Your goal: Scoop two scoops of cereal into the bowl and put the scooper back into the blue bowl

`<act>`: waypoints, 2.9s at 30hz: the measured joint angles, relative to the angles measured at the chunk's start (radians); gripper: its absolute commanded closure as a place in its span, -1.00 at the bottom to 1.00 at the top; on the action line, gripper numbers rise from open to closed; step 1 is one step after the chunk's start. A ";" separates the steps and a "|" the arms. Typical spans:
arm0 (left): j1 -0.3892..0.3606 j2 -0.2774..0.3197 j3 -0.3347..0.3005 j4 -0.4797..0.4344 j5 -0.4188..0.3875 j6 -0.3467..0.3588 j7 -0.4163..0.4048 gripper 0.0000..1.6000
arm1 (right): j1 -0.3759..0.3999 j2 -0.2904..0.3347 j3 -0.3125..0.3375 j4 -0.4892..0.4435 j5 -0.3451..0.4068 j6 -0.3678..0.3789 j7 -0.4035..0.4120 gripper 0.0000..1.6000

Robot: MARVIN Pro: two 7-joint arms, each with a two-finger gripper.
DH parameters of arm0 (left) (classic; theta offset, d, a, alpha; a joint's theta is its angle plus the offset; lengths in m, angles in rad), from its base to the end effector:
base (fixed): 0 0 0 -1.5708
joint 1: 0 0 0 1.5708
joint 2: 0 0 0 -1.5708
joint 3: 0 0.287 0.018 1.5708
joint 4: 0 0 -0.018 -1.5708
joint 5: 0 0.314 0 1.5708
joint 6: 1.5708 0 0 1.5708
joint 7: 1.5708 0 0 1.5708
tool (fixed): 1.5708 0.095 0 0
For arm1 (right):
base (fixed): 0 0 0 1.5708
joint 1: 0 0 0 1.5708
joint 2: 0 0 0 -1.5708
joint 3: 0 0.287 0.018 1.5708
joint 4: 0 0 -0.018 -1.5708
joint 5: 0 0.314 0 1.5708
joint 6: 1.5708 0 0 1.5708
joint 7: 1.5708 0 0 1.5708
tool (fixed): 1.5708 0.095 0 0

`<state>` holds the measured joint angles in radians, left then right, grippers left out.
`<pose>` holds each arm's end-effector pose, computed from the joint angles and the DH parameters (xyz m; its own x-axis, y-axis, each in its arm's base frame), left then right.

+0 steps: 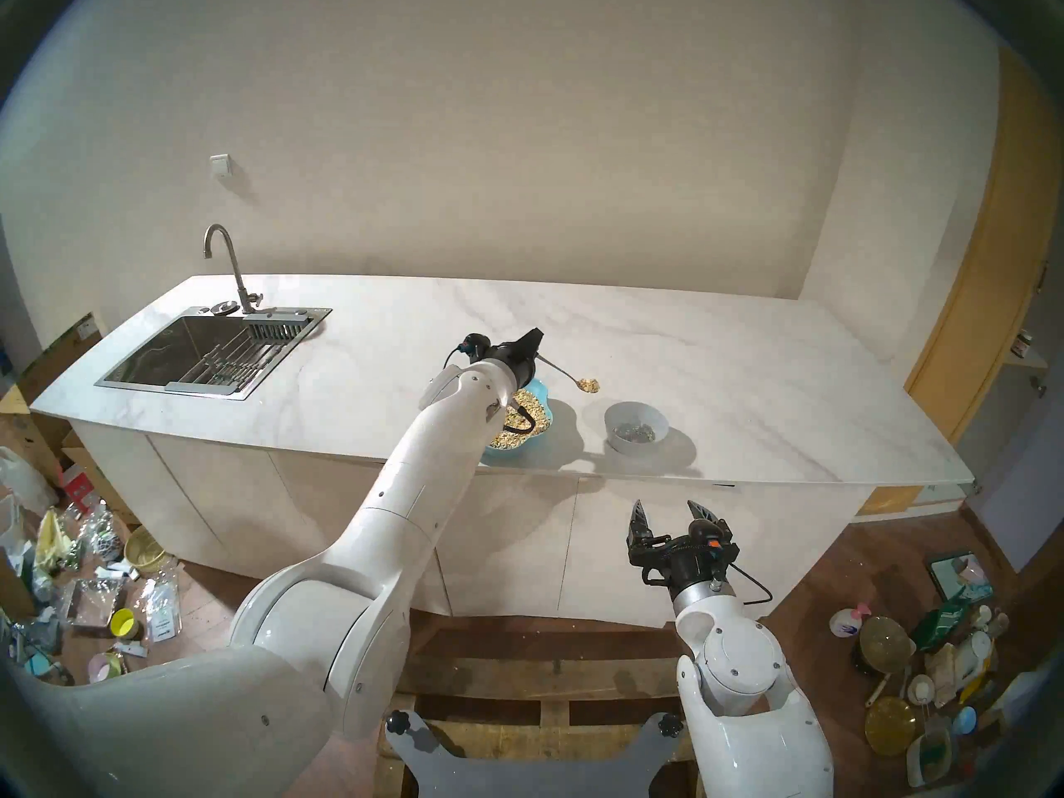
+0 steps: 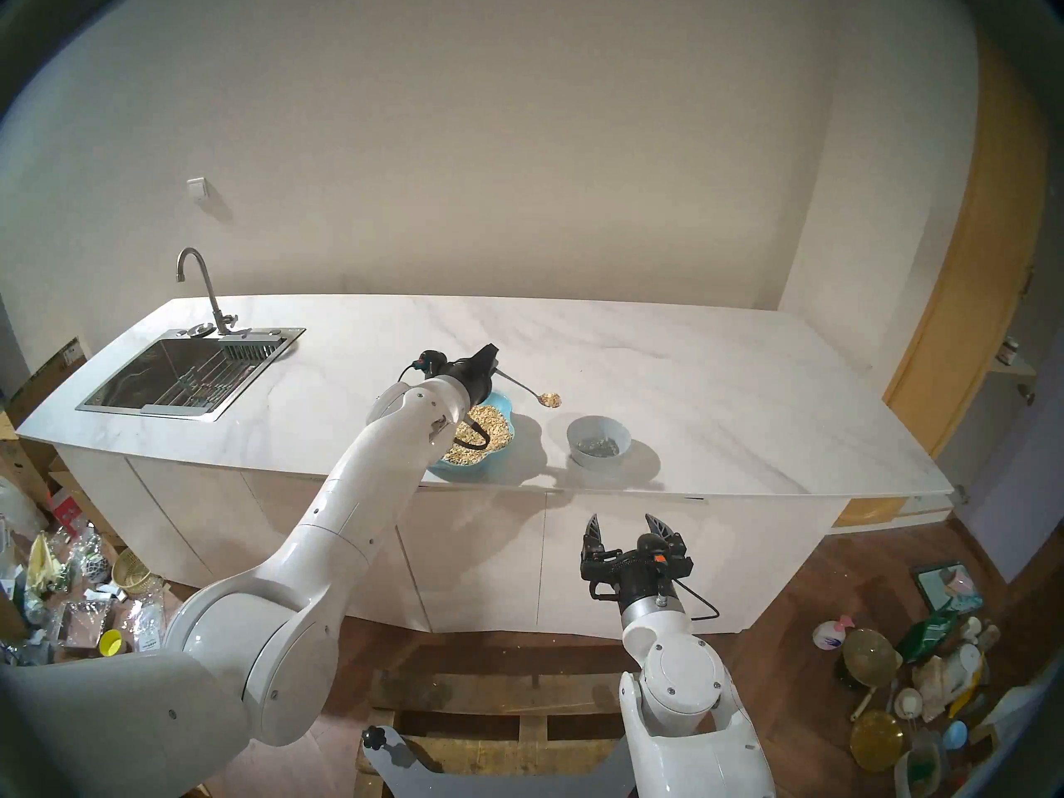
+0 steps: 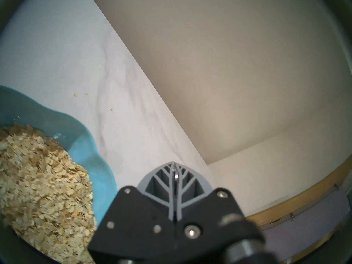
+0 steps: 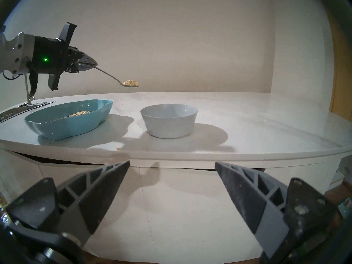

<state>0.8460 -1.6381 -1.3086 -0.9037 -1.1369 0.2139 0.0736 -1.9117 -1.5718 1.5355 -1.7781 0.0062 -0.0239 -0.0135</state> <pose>0.5953 -0.1347 -0.2162 0.3831 0.7584 0.5273 -0.1046 -0.5315 0.8405 0.3240 0.0138 -0.3465 0.1098 -0.0153 0.9938 0.0187 -0.9997 -0.0174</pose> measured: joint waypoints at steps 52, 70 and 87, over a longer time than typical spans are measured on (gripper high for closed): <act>-0.107 0.038 0.217 0.047 0.105 0.103 -0.076 1.00 | 0.000 0.000 0.000 0.000 0.000 0.000 0.000 -1.00; -0.159 0.016 0.362 0.059 0.171 0.103 -0.088 1.00 | 0.000 0.000 0.000 0.000 0.000 0.000 0.000 -1.00; -0.181 0.081 0.425 -0.010 0.231 0.130 -0.075 1.00 | 0.000 0.000 0.000 0.000 0.000 0.000 0.000 -1.00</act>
<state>0.6645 -1.5567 -0.8836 -0.9142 -0.9059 0.3440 -0.0012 -1.9118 -1.5718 1.5355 -1.7785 0.0062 -0.0239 -0.0135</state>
